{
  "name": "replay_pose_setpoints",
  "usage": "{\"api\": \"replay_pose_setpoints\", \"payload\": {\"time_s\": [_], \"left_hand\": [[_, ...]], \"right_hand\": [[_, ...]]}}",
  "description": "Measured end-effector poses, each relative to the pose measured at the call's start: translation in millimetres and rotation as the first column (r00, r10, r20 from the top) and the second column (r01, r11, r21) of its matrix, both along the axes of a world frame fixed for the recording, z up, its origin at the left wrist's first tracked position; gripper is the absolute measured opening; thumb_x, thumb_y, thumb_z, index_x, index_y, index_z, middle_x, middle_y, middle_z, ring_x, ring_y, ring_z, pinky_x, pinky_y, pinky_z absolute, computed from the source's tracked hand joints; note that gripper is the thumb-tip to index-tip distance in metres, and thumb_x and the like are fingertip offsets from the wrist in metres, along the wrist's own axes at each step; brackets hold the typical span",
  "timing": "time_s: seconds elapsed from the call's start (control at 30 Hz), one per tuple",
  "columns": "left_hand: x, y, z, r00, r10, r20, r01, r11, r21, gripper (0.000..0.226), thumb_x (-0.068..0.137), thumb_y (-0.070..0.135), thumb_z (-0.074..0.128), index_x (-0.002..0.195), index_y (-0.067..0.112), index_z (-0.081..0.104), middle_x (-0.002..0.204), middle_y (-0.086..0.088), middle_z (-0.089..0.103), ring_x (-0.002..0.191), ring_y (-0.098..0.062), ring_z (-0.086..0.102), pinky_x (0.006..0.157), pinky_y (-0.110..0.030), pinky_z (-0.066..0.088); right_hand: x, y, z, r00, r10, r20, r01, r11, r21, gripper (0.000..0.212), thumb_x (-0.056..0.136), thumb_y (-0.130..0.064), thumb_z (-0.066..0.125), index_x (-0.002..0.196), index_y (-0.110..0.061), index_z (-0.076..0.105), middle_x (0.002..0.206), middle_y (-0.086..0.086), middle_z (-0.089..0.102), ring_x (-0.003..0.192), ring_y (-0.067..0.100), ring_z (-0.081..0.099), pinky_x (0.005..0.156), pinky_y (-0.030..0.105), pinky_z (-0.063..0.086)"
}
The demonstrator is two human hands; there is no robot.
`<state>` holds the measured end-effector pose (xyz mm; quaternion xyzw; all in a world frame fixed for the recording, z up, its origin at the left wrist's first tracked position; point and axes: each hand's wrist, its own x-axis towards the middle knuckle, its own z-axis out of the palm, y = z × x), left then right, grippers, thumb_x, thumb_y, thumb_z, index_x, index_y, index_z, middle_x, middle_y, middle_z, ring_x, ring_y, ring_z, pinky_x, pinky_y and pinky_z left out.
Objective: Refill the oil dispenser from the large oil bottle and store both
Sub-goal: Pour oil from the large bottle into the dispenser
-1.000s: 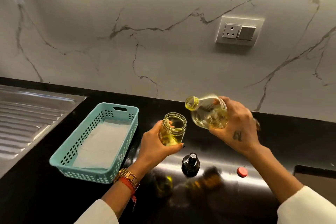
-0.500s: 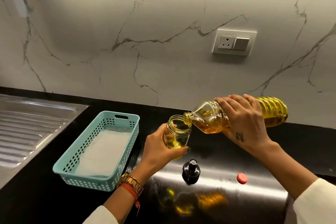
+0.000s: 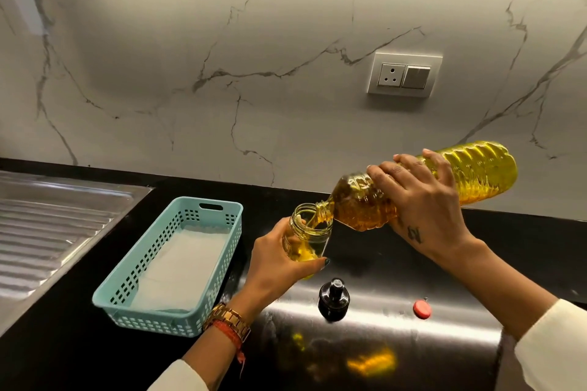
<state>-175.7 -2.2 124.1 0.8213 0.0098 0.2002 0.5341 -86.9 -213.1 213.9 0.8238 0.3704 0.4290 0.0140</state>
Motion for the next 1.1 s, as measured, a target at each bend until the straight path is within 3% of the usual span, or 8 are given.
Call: {"api": "replay_pose_setpoints", "payload": {"time_s": [0.33, 0.57, 1.1], "left_hand": [[2.2, 1.1, -0.2, 1.000, 0.003, 0.019, -0.003, 1.000, 0.002, 0.054, 0.057, 0.029, 0.087, 0.099, 0.036, 0.053, 0.093, 0.011, 0.067, 0.084, 0.000, 0.064, 0.072, -0.017, 0.054], [4.1, 3.4, -4.8, 1.000, 0.003, 0.003, -0.003, 1.000, -0.017, 0.061, 0.056, 0.031, 0.087, 0.108, 0.027, 0.056, 0.096, 0.009, 0.067, 0.087, -0.004, 0.065, 0.076, -0.022, 0.056], [2.2, 2.0, -5.3, 1.000, 0.001, -0.003, -0.001, 0.999, -0.035, 0.061, 0.057, 0.030, 0.087, 0.109, 0.024, 0.056, 0.095, 0.008, 0.067, 0.087, -0.007, 0.065, 0.075, -0.023, 0.056]], "right_hand": [[-0.1, 2.9, 3.2, 0.999, -0.001, 0.044, 0.001, 1.000, -0.011, 0.064, 0.059, -0.019, 0.082, 0.119, -0.013, 0.058, 0.114, 0.014, 0.066, 0.111, 0.039, 0.057, 0.102, 0.057, 0.029], [0.2, 5.1, 2.5, 0.998, -0.011, 0.057, 0.012, 1.000, -0.020, 0.066, 0.057, -0.018, 0.083, 0.119, -0.014, 0.058, 0.114, 0.013, 0.066, 0.111, 0.038, 0.057, 0.103, 0.053, 0.023], [-2.7, 8.8, 5.6, 0.997, 0.013, 0.078, -0.011, 1.000, -0.023, 0.064, 0.058, -0.021, 0.084, 0.117, -0.013, 0.060, 0.112, 0.013, 0.067, 0.110, 0.039, 0.058, 0.103, 0.054, 0.024]]}}
